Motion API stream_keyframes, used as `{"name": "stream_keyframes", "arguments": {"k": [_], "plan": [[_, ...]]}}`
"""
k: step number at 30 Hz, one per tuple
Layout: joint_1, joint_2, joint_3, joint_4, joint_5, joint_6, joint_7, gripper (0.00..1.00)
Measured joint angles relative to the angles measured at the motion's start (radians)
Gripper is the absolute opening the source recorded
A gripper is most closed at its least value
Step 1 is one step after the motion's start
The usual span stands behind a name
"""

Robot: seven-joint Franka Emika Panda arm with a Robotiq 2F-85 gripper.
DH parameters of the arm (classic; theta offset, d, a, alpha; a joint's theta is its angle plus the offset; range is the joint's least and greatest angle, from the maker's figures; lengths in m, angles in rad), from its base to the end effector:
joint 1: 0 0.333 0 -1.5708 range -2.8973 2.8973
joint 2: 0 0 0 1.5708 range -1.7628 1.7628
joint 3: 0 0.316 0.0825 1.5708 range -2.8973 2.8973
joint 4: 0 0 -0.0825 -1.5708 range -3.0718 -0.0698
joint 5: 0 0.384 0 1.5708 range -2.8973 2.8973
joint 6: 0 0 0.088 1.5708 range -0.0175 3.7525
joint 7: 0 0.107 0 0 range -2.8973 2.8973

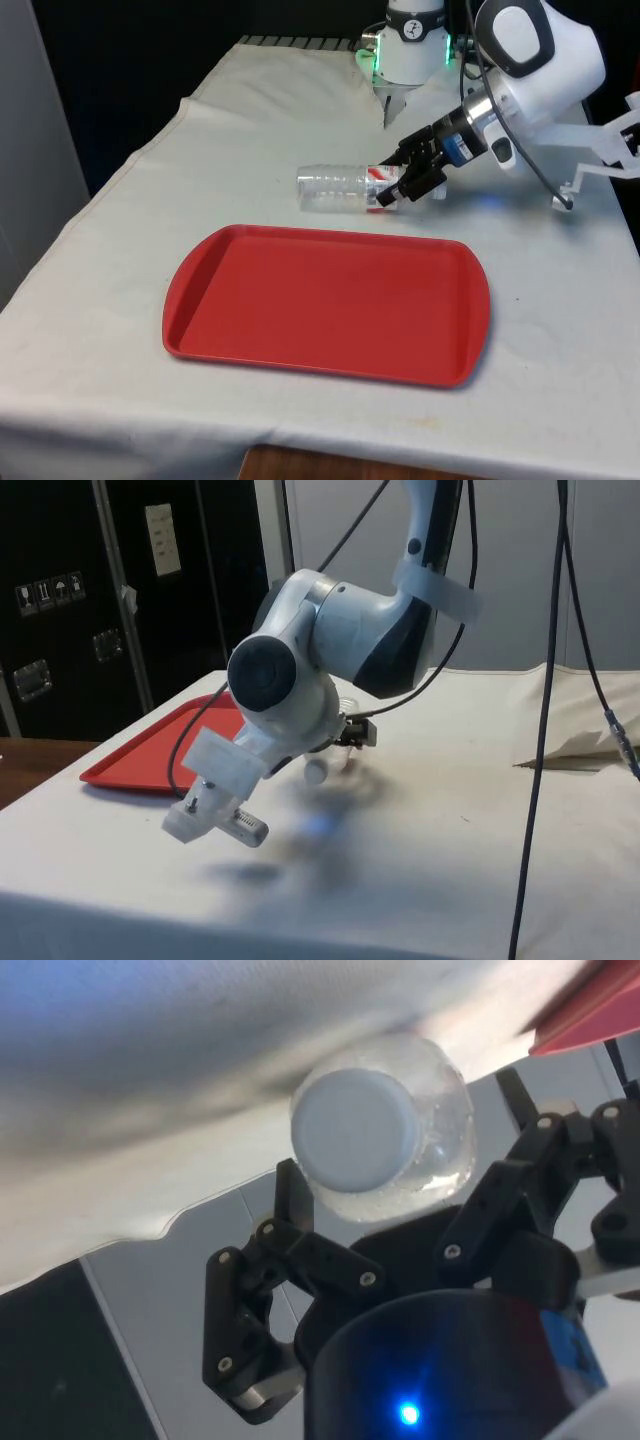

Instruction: Place the bottle upright on the tray.

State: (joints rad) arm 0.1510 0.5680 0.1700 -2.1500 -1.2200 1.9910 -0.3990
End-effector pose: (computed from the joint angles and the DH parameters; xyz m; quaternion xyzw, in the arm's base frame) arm 0.4950 0.1101 0.1160 0.5967 0.6578 -0.2893 0.3571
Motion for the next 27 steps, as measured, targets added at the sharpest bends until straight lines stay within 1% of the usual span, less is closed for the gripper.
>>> {"name": "stream_keyframes", "arguments": {"k": [4,5,6,11,12,13,15,16,18,21,22,24,27], "plan": [[0.0,0.004,0.0,0.002,0.0,0.0,0.0,1.0],[0.0,0.005,0.0,0.002,0.0,0.0,0.0,0.98],[0.0,0.006,0.0,0.003,0.0,0.0,0.0,0.86],[-0.001,0.008,0.0,0.004,-0.001,-0.001,0.0,0.47],[-0.001,0.008,0.0,0.004,-0.001,-0.001,0.0,0.41],[0.0,0.007,0.0,0.005,-0.001,-0.003,0.0,0.41],[0.0,0.007,0.001,0.007,-0.001,-0.008,0.0,0.31],[0.0,0.007,0.002,0.008,-0.001,-0.009,0.0,0.22],[0.0,0.007,0.003,0.009,-0.001,-0.013,-0.001,0.12],[0.0,0.006,0.005,0.01,-0.001,-0.02,-0.001,0.04],[0.0,0.005,0.006,0.011,-0.001,-0.024,-0.001,0.04],[0.0,0.005,0.006,0.011,-0.001,-0.03,-0.001,0.0],[0.0,0.005,0.007,0.011,-0.001,-0.032,-0.001,0.0]]}}
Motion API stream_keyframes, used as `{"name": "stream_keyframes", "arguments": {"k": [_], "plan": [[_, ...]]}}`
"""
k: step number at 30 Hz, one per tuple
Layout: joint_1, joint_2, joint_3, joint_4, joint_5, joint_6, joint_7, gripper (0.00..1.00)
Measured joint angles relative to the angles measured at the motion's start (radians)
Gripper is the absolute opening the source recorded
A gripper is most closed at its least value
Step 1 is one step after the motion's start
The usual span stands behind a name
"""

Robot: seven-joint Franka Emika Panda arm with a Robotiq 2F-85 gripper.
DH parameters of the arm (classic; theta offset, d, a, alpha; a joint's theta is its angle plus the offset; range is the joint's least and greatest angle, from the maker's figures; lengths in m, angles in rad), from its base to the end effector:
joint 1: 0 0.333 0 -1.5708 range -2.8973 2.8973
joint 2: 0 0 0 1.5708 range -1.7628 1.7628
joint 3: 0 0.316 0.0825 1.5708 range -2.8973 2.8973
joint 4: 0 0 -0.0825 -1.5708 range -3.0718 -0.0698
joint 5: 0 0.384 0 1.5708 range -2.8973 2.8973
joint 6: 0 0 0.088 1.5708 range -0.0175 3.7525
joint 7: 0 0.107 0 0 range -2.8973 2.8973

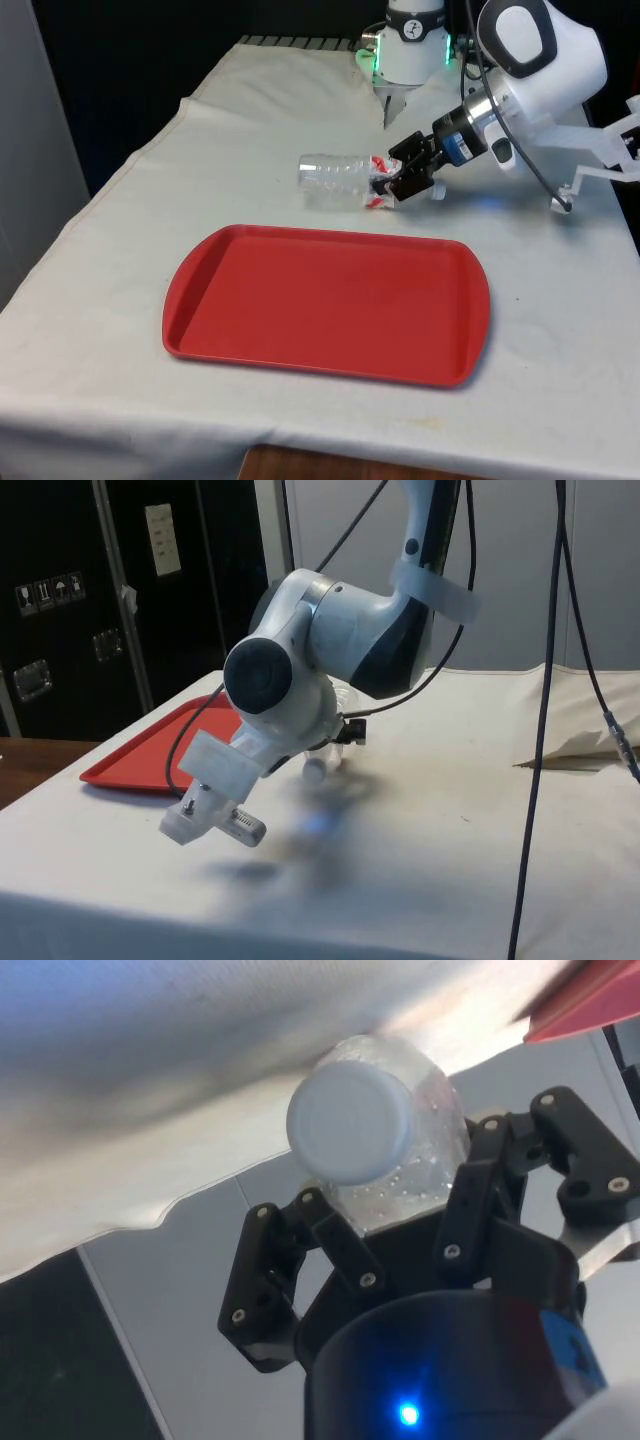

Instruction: Place the bottle upright on the tray.

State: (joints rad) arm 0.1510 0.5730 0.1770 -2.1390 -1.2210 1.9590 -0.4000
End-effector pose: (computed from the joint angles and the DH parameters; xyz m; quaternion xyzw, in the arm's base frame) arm 0.4970 0.1105 0.1175 0.5942 0.6526 -0.2978 0.3637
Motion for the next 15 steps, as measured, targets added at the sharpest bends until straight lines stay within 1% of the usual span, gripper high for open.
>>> {"name": "stream_keyframes", "arguments": {"k": [8,15], "plan": [[-0.001,-0.003,0.0,0.002,0.001,-0.003,0.0,0.0],[-0.001,-0.043,0.002,-0.004,0.017,-0.021,-0.021,0.0]]}}
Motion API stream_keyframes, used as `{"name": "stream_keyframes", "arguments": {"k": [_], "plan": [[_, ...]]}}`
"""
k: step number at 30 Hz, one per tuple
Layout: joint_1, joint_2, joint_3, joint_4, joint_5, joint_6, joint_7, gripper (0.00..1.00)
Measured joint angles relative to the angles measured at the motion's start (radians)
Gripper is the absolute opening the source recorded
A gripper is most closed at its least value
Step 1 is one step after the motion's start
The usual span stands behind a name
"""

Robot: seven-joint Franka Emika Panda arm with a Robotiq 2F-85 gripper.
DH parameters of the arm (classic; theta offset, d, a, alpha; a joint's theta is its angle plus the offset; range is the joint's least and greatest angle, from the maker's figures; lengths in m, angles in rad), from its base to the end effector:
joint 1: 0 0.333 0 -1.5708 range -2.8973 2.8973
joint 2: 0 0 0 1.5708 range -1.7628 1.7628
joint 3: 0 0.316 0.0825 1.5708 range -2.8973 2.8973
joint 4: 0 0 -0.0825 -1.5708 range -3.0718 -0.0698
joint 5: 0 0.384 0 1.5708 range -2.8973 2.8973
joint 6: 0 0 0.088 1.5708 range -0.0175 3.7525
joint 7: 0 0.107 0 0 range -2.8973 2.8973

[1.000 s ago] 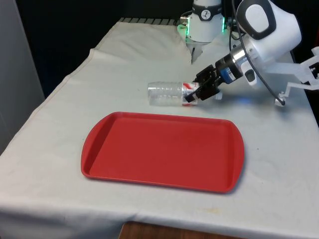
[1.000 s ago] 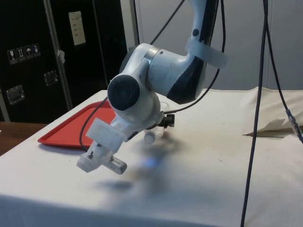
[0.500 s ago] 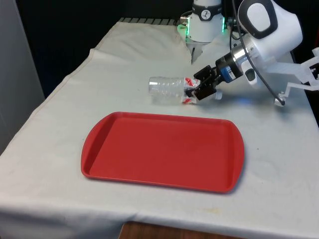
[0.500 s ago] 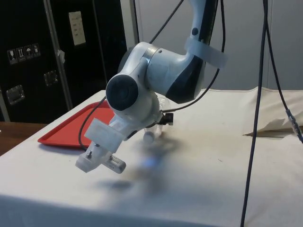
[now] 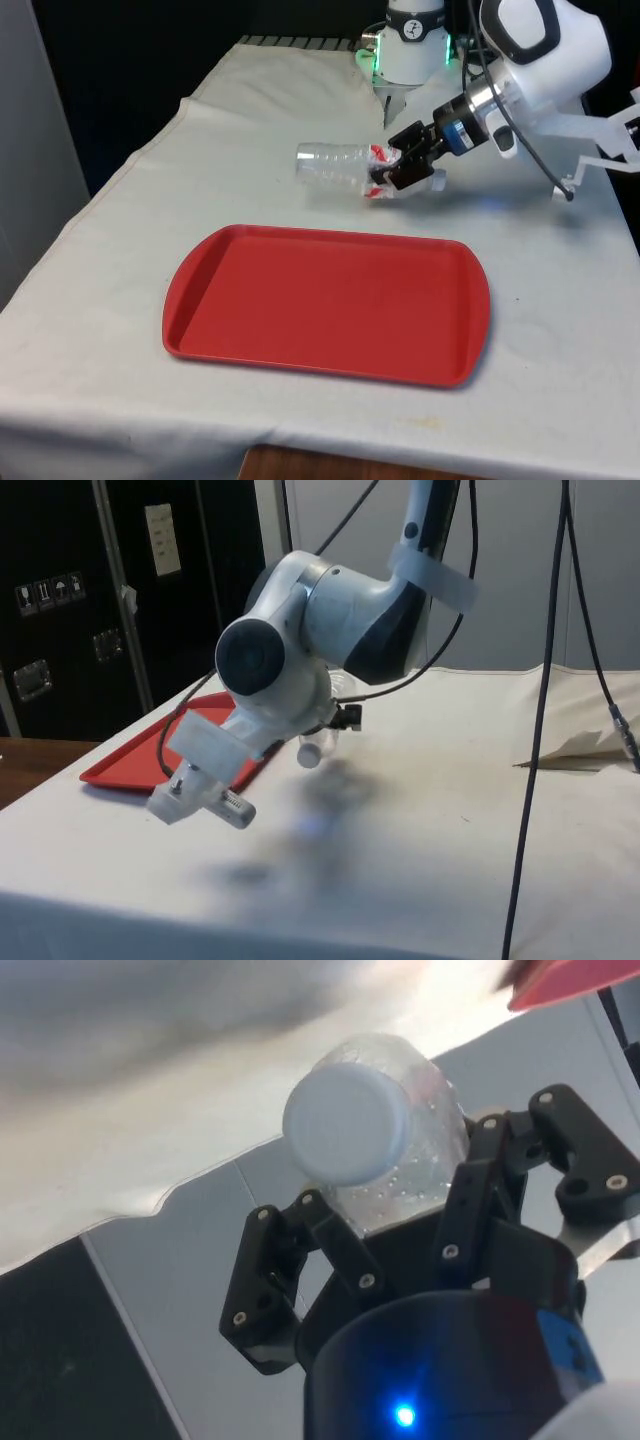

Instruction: Place the bottle upright on the tray.

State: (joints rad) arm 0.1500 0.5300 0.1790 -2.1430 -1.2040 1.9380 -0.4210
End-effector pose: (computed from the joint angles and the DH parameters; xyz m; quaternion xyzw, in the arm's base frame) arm 0.5022 0.1094 0.1386 0.5983 0.6454 -0.2981 0.3697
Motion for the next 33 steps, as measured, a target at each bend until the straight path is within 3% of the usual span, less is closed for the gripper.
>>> {"name": "stream_keyframes", "arguments": {"k": [12,33], "plan": [[0.0,-0.055,0.001,-0.005,0.023,-0.013,-0.039,0.0],[-0.015,-0.129,0.0,0.012,0.057,-0.014,-0.112,0.0]]}}
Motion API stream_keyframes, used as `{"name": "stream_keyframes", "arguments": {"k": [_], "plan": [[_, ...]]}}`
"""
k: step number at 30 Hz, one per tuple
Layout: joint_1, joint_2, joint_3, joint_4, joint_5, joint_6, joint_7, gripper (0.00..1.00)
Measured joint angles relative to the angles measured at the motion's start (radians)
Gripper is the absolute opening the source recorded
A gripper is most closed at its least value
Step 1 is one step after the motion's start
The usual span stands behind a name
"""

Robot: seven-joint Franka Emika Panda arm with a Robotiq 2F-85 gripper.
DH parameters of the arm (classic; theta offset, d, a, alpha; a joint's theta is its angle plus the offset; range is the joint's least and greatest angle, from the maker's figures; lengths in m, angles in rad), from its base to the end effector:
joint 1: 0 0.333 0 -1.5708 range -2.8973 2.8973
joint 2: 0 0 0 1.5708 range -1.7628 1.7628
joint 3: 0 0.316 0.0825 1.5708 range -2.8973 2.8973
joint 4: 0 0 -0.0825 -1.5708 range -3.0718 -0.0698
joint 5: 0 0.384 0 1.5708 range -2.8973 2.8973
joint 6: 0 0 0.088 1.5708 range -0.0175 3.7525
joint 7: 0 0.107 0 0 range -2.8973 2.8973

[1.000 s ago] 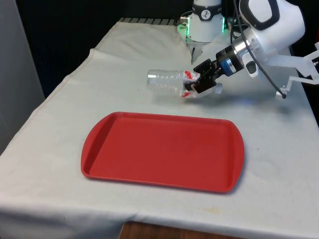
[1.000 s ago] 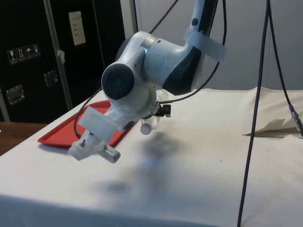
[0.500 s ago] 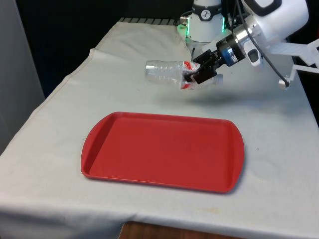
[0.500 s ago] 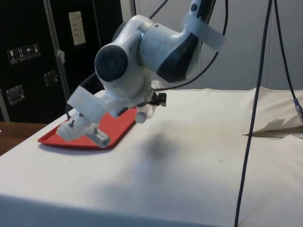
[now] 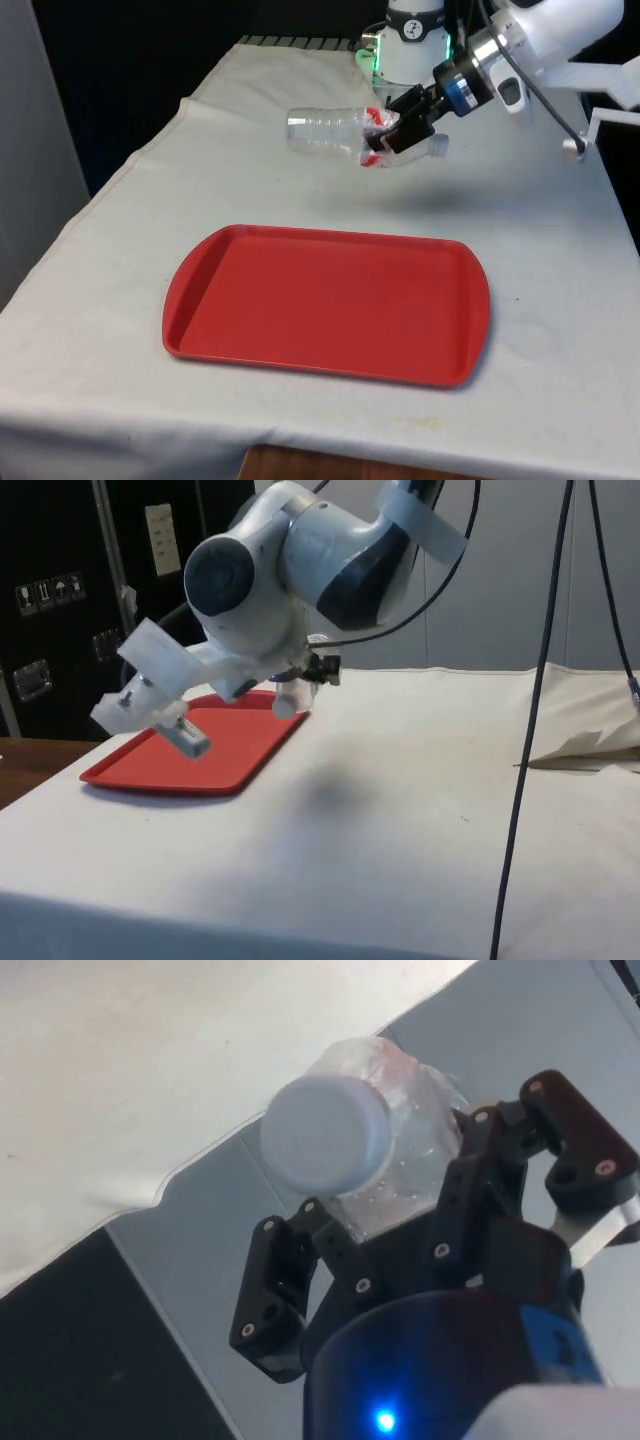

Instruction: Place the bottle upright on the tray.

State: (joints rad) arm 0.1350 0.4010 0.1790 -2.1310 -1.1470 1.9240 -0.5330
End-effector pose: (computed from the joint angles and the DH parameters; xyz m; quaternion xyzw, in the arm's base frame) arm 0.5249 0.1046 0.2085 0.6098 0.6402 -0.2827 0.3720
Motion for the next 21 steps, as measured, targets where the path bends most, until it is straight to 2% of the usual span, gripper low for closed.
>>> {"name": "stream_keyframes", "arguments": {"k": [21], "plan": [[-0.013,-0.082,-0.008,0.027,0.059,-0.001,-0.109,0.0]]}}
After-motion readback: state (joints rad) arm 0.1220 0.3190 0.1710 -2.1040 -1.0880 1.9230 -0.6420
